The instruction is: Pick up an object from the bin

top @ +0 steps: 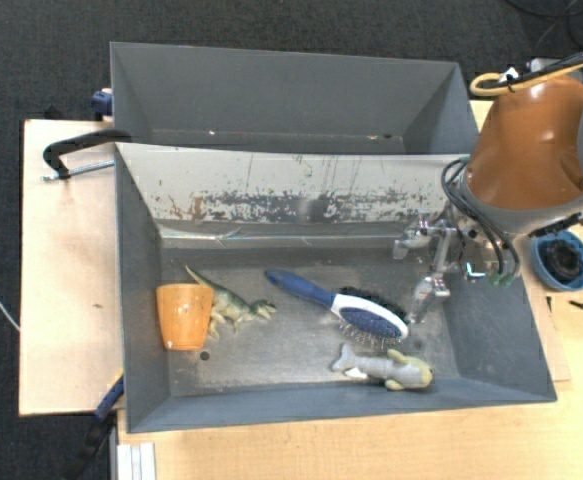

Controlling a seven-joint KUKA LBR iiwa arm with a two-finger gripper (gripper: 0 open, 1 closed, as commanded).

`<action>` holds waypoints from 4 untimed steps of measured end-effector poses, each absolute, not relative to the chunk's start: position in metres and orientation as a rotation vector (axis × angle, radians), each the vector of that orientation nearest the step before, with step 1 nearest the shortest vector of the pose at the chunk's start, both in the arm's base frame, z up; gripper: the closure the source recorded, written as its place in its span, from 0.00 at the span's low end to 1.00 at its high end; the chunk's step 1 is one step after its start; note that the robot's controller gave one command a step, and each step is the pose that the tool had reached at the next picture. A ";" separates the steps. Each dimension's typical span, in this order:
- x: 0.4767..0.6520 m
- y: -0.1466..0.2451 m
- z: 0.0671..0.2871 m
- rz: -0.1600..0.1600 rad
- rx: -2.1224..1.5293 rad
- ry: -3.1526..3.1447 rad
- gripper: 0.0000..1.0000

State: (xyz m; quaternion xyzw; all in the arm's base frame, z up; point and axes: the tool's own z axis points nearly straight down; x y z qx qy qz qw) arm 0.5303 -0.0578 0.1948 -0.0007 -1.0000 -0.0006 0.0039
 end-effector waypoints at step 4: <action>0.554 -0.021 0.072 -0.004 -1.049 -2.959 0.00</action>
Offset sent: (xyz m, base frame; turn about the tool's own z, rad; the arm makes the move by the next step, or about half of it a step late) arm 0.0090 0.0508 -0.1248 0.0734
